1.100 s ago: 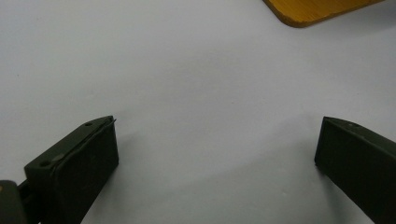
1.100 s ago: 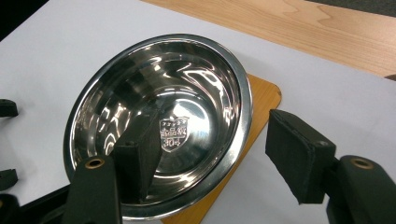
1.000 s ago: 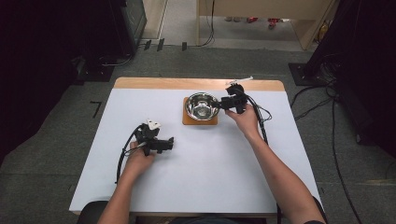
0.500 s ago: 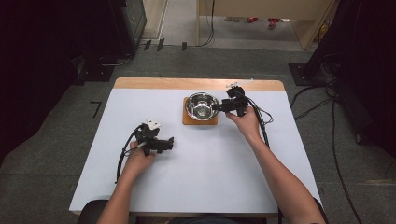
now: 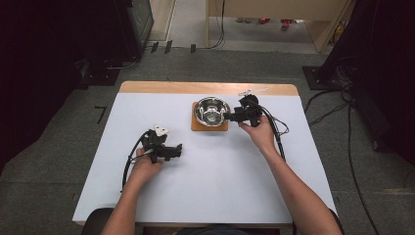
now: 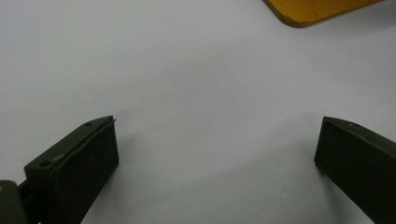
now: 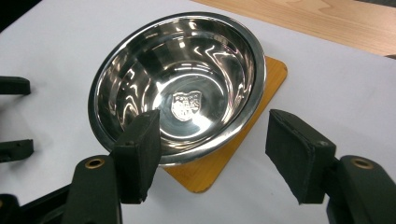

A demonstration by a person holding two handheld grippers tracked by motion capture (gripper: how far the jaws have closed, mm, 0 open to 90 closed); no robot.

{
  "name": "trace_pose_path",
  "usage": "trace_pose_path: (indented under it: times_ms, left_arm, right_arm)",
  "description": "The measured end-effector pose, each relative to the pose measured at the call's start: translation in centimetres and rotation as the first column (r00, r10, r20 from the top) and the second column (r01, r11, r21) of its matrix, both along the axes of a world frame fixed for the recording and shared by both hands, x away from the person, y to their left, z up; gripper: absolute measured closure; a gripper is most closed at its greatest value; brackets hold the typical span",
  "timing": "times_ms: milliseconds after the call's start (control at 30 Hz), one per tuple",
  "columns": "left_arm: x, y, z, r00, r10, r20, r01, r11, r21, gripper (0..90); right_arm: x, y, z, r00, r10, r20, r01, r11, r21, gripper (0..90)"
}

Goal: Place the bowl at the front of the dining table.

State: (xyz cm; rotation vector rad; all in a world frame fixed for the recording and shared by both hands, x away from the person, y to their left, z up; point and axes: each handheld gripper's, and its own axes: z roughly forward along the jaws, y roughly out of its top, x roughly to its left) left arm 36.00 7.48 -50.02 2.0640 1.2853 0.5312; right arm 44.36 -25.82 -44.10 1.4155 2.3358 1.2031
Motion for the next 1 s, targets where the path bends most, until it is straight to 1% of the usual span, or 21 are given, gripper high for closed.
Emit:
trace_pose_path:
  times_ms: [200,400,467,600,900,1000]
  left_arm:
    - [0.0,0.0,0.0,1.0,0.0,0.0,0.0,1.0,0.0,0.0]
    - [0.0,0.0,0.0,1.0,-0.001,0.0,0.001,1.0,0.001,0.0]
    - [0.0,0.0,0.0,1.0,0.0,0.0,0.0,1.0,0.001,0.0]
    - [0.0,0.0,0.0,1.0,0.0,0.0,0.0,1.0,0.0,0.0]
    - [0.0,0.0,0.0,1.0,-0.001,0.0,0.001,1.0,0.001,0.0]
    - [0.0,0.0,0.0,1.0,-0.001,0.0,0.001,1.0,0.001,0.0]
  right_arm:
    - [-0.6,0.1,-0.1,0.9999,0.005,0.016,-0.006,1.0,0.004,36.3]
    - [-1.4,0.2,0.0,0.9997,0.01,0.021,-0.01,0.9999,-0.01,36.3]
    - [-1.8,0.1,0.0,0.9997,0.009,0.024,-0.009,1.0,0.0,36.5]
    - [-2.4,-0.1,-0.1,0.9997,0.008,0.023,-0.008,1.0,0.005,36.6]
    - [-3.8,0.2,-0.4,0.9994,0.024,0.026,-0.024,0.9997,-0.011,36.7]
    - [-4.1,0.1,-0.5,0.9989,0.024,0.041,-0.024,0.9995,-0.019,36.8]
